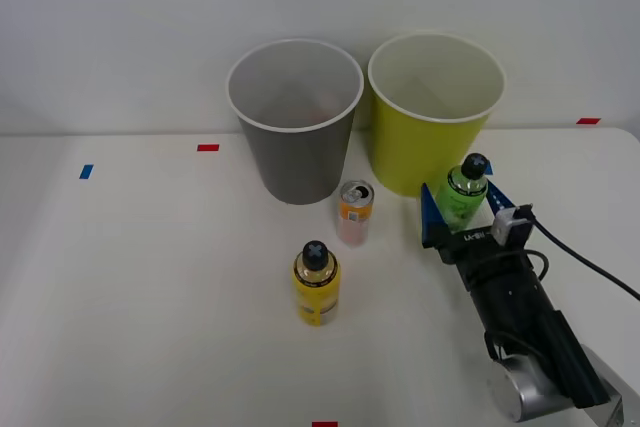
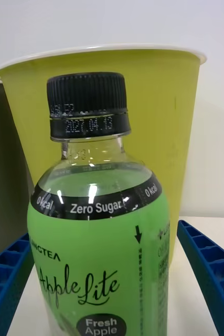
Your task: Put cans in the gray bin, plastic bottles in the light green bin
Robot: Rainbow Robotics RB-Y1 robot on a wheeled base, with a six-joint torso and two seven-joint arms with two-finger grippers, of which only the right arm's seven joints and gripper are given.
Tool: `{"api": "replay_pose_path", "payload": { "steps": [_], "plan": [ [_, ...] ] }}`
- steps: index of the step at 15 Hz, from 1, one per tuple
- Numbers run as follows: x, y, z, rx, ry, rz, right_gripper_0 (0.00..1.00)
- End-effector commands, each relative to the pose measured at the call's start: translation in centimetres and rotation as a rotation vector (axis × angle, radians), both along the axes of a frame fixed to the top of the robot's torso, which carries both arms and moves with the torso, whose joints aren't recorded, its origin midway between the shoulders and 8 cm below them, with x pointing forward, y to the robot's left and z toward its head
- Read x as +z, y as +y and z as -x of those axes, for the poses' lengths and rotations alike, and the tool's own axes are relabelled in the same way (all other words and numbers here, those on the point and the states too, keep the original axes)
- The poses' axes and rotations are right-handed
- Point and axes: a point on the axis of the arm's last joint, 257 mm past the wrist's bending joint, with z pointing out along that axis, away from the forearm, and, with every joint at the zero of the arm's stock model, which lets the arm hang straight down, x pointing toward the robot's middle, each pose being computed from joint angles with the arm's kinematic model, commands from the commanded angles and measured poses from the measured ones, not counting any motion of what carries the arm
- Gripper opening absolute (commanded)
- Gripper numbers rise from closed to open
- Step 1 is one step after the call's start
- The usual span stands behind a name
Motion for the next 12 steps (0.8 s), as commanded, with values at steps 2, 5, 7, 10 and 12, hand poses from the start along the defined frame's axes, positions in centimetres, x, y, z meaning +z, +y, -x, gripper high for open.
{"api": "replay_pose_path", "payload": {
  "steps": [2, 5, 7, 10, 12],
  "plan": [
    [0.39, 0.31, -0.6, -0.006, 0.0, -0.002, 0.87],
    [0.57, 0.06, -0.87, -0.02, -0.002, 0.004, 0.86],
    [0.64, -0.02, -0.88, -0.02, -0.009, 0.032, 0.76],
    [0.61, -0.2, -0.89, -0.026, -0.012, 0.051, 0.18],
    [0.74, -0.16, -0.94, -0.033, -0.015, 0.041, 0.0]
  ]
}}
